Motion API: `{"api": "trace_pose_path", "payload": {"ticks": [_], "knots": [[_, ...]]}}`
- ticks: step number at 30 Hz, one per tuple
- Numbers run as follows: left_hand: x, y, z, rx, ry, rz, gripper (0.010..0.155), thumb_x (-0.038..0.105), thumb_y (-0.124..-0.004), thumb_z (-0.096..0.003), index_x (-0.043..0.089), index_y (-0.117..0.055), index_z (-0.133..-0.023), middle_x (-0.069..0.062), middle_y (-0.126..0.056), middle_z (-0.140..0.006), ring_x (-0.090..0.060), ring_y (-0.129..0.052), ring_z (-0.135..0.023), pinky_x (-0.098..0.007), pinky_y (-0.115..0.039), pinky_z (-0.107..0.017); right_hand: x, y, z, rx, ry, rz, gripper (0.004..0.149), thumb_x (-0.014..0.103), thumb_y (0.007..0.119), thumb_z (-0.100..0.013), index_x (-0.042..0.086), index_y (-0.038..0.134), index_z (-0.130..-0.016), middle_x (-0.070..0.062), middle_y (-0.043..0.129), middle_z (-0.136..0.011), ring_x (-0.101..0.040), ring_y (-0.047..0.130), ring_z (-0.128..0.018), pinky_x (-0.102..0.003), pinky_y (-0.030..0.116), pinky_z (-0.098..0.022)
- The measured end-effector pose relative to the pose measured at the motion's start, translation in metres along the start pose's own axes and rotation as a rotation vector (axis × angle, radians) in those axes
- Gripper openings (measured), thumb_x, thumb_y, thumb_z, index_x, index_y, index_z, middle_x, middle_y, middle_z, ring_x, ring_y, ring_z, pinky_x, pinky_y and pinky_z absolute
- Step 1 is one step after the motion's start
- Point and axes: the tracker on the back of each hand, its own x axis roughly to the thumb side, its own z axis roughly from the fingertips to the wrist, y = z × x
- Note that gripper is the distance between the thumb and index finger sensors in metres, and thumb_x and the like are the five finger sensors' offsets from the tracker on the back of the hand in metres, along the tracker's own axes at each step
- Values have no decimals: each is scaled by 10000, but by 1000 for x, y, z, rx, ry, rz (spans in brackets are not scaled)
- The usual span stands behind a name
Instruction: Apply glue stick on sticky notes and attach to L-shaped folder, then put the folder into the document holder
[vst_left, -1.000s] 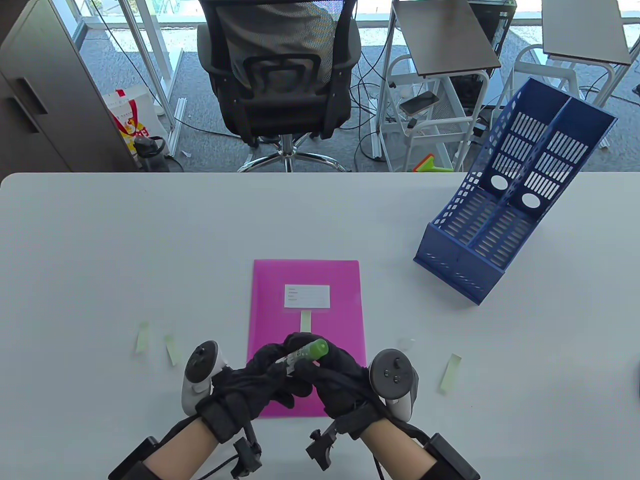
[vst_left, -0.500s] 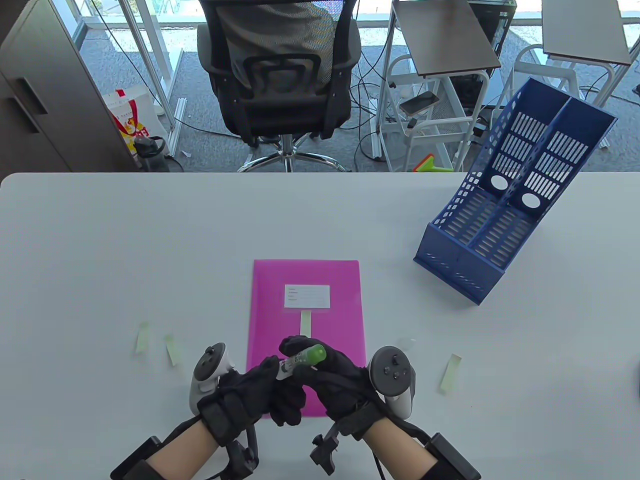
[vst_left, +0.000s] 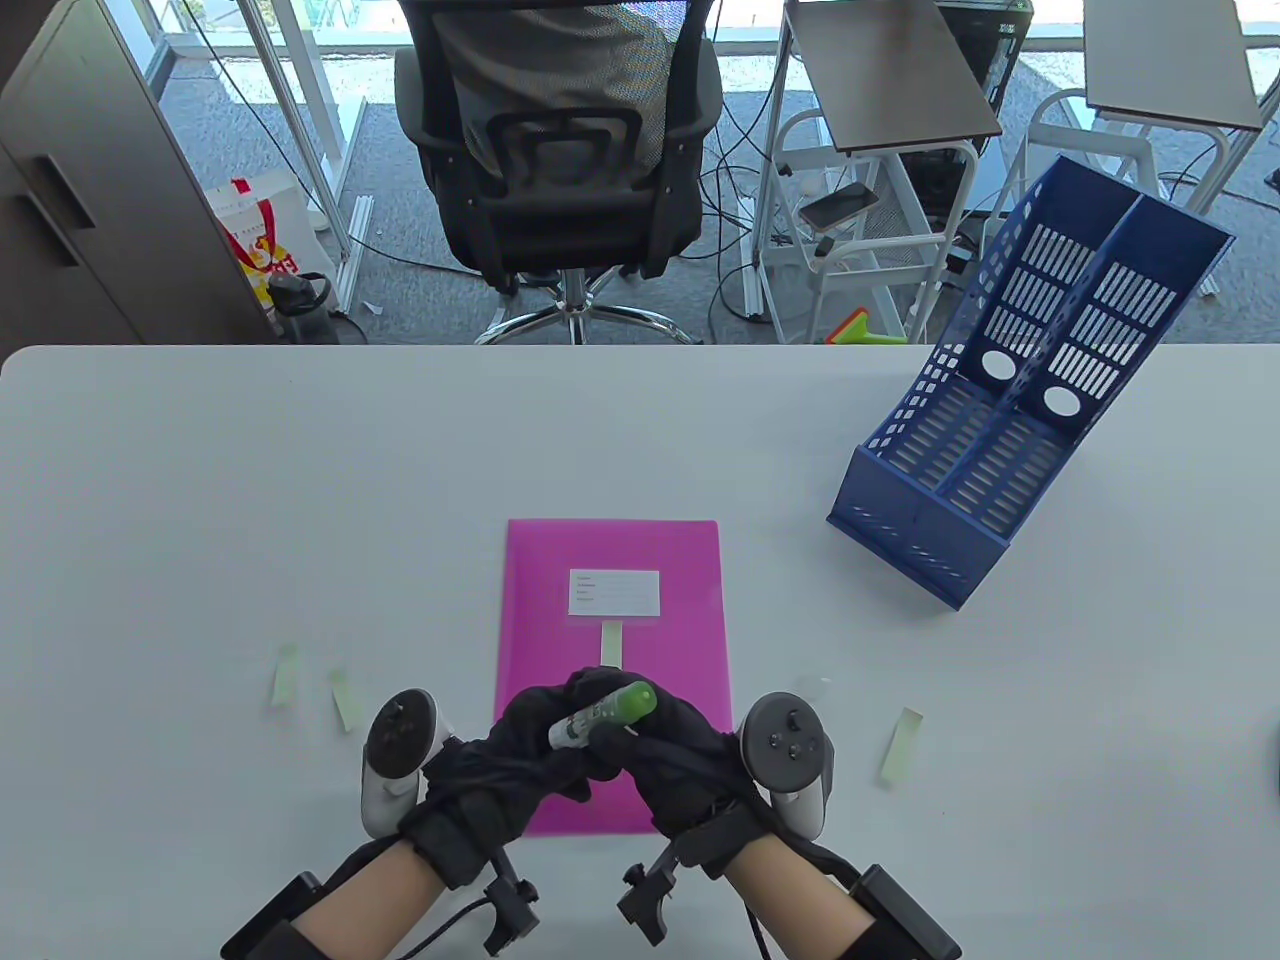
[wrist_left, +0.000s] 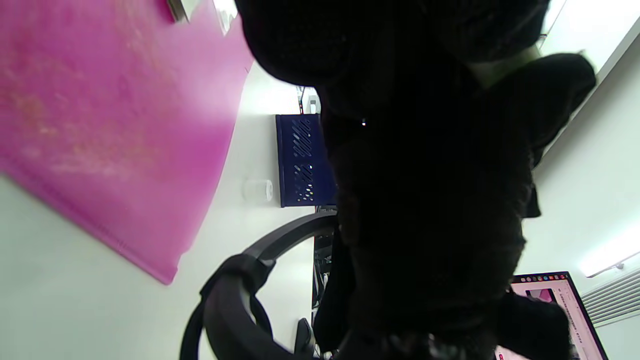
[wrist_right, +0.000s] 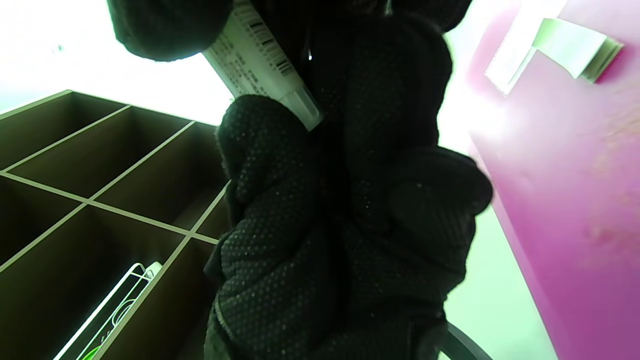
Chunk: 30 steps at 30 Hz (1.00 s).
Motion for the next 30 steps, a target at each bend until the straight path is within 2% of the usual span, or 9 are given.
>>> {"api": "trace_pose_path", "payload": {"ticks": [5,7,10,12,17,20,23,27,30], "knots": [[1,5,-1,-82,-17,45,698,582,-746,-485,200,-495,-1013,-39,-788,-957,-198,-957,-754,-306,-838,-484,4,-5,-2,30,2,-61,525,477,707,-523,286,652,-1009,2,697,-1077,-339,556,-1069,-597,498,-746],[10,14,-1,-63,-56,18,718,568,-781,-469,172,-527,-1011,-87,-798,-945,-259,-940,-755,-357,-818,-485,11,-13,-3,42,-19,-94,525,470,678,-542,303,594,-1032,-84,654,-1114,-462,551,-1051,-640,499,-728],[35,27,-2,-142,-115,-302,653,549,-773,-497,205,-541,-1001,-43,-809,-940,-226,-943,-765,-346,-819,-513,19,-31,-1,91,2,-13,524,459,597,-552,378,438,-1044,-168,578,-1154,-553,651,-993,-675,623,-663],[49,30,0,-113,-126,-611,654,556,-784,-478,213,-572,-992,-36,-838,-921,-220,-966,-741,-340,-835,-490,20,-47,9,88,81,33,527,447,588,-554,369,412,-1045,-218,581,-1131,-499,793,-902,-588,746,-616],[70,35,6,-92,-57,-1071,665,559,-793,-467,229,-579,-1004,-32,-836,-942,-223,-963,-754,-327,-841,-460,20,-73,35,122,191,255,539,305,639,-595,254,363,-1056,-297,539,-1086,-504,751,-837,-569,702,-620],[81,46,11,-10,36,-1295,670,560,-798,-456,249,-578,-1007,-17,-822,-955,-213,-955,-751,-299,-841,-411,21,-82,45,140,226,440,568,255,665,-586,168,399,-1081,-283,610,-1035,-445,785,-767,-527,717,-595],[88,67,20,-9,237,-1531,680,572,-795,-448,264,-569,-1010,-6,-808,-963,-202,-946,-745,-279,-835,-391,20,-86,53,161,182,656,621,291,649,-590,141,387,-1132,-218,705,-966,-345,825,-669,-464,744,-539],[85,90,39,-21,483,-1696,698,591,-793,-434,274,-566,-1013,0,-799,-968,-195,-940,-732,-270,-829,-375,18,-83,54,196,131,792,632,320,633,-601,110,407,-1153,-157,779,-852,-259,849,-551,-419,770,-461],[63,101,51,-50,609,-1743,708,610,-785,-429,259,-577,-1008,-7,-814,-947,-187,-958,-689,-254,-831,-339,21,-76,56,218,97,879,624,355,595,-621,97,405,-1157,-135,819,-791,-225,858,-485,-397,779,-418]]}}
